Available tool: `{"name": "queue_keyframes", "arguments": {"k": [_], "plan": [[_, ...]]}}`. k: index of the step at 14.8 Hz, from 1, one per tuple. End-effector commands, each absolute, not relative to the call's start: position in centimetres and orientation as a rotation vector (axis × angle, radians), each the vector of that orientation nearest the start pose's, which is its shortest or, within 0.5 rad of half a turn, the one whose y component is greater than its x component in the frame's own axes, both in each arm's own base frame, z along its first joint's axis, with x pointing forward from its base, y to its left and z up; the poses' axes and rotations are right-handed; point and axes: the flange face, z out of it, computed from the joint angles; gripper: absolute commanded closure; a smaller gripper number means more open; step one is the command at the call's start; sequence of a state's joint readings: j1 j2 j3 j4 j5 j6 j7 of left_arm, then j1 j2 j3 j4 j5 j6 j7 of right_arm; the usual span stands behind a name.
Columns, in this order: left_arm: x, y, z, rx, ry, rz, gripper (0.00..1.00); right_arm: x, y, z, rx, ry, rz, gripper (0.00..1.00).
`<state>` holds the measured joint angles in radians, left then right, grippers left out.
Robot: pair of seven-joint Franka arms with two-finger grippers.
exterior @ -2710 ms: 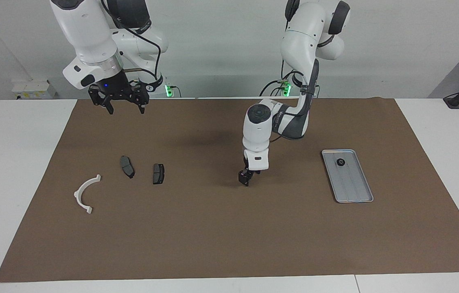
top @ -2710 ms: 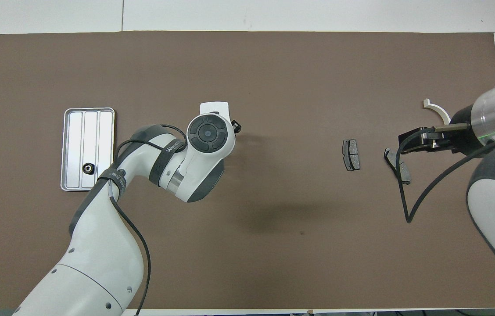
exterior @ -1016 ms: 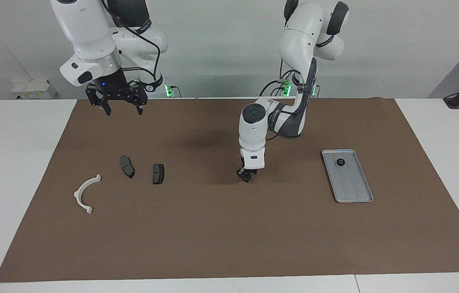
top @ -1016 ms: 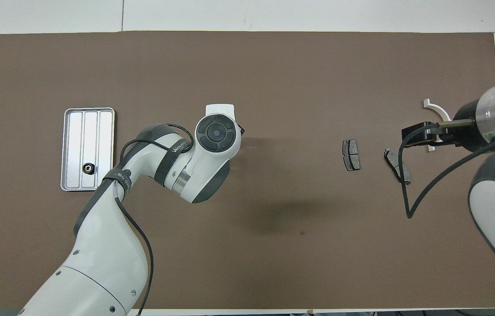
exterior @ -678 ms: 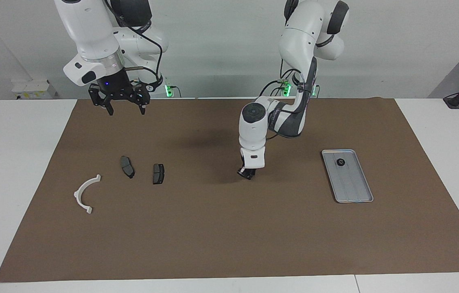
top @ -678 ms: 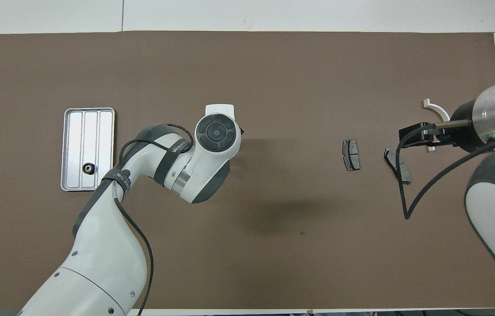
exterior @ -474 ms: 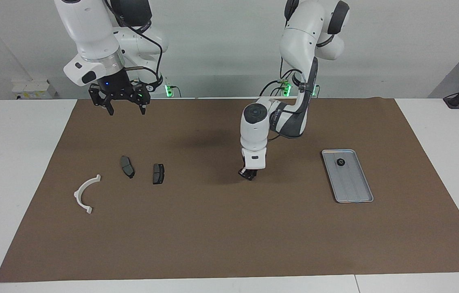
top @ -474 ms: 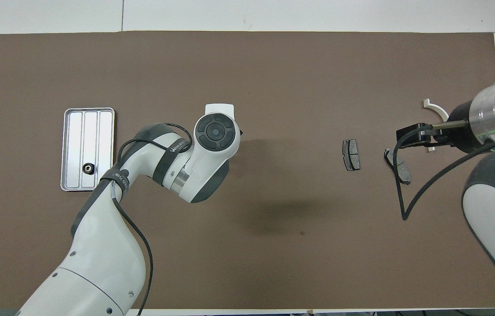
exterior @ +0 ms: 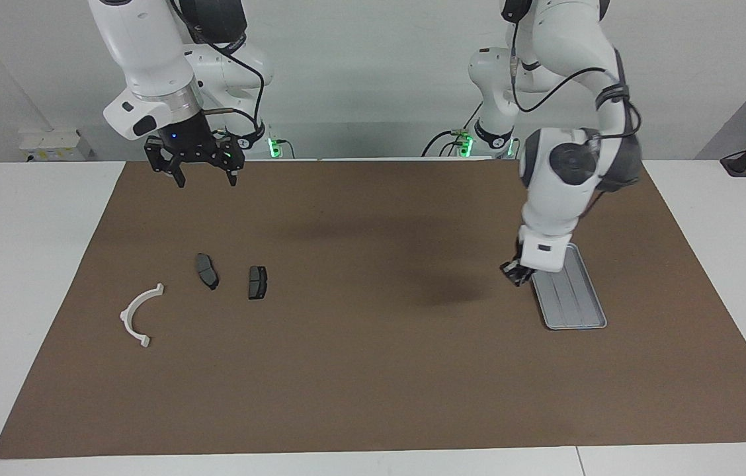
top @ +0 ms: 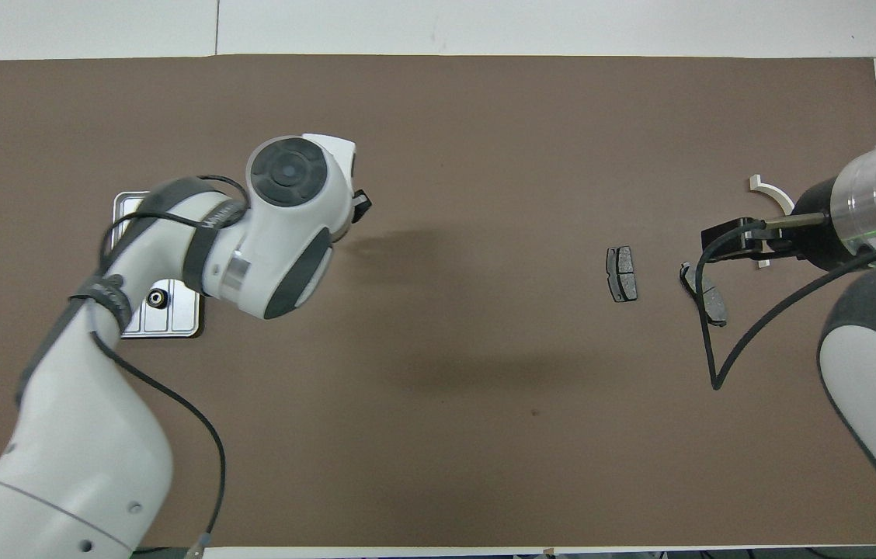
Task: Pick bearing gear from pile to tray
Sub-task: 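Carry the second bearing to the tray and release it with the left gripper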
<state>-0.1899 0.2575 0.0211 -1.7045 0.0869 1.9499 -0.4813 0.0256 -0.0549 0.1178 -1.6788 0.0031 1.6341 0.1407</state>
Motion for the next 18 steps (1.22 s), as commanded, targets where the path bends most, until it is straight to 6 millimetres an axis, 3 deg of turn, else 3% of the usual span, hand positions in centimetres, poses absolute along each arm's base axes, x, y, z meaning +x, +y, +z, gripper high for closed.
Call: {"name": "queue_keyframes", "arguments": {"k": [1, 3, 4, 7, 9, 14, 18], "plan": [[61.9, -3.3, 42.8, -3.062, -0.203, 0.056, 1.0, 53.5, 7.8, 61.0, -3.127, 0.021, -0.035, 0.0], [61.5, 0.7, 41.8, -3.075, -0.091, 0.018, 1.0, 53.5, 7.8, 61.0, -3.127, 0.021, -0.035, 0.0], [61.0, 1.3, 40.5, -3.077, -0.075, 0.002, 1.0, 53.5, 7.7, 61.0, -3.127, 0.024, -0.035, 0.0], [59.8, 0.6, 36.6, -3.085, -0.054, -0.064, 1.0, 53.4, 7.9, 60.9, -3.128, 0.019, -0.028, 0.0], [59.5, 0.0, 35.0, -3.088, -0.053, -0.086, 1.0, 53.5, 7.9, 61.0, -3.128, 0.019, -0.03, 0.0], [59.5, -0.9, 32.5, -3.092, -0.04, -0.108, 1.0, 53.4, 7.7, 61.2, -3.127, 0.024, -0.037, 0.0], [58.3, -1.0, 30.1, -3.096, -0.056, -0.121, 1.0, 53.4, 7.6, 61.2, -3.127, 0.028, -0.037, 0.0]]}}
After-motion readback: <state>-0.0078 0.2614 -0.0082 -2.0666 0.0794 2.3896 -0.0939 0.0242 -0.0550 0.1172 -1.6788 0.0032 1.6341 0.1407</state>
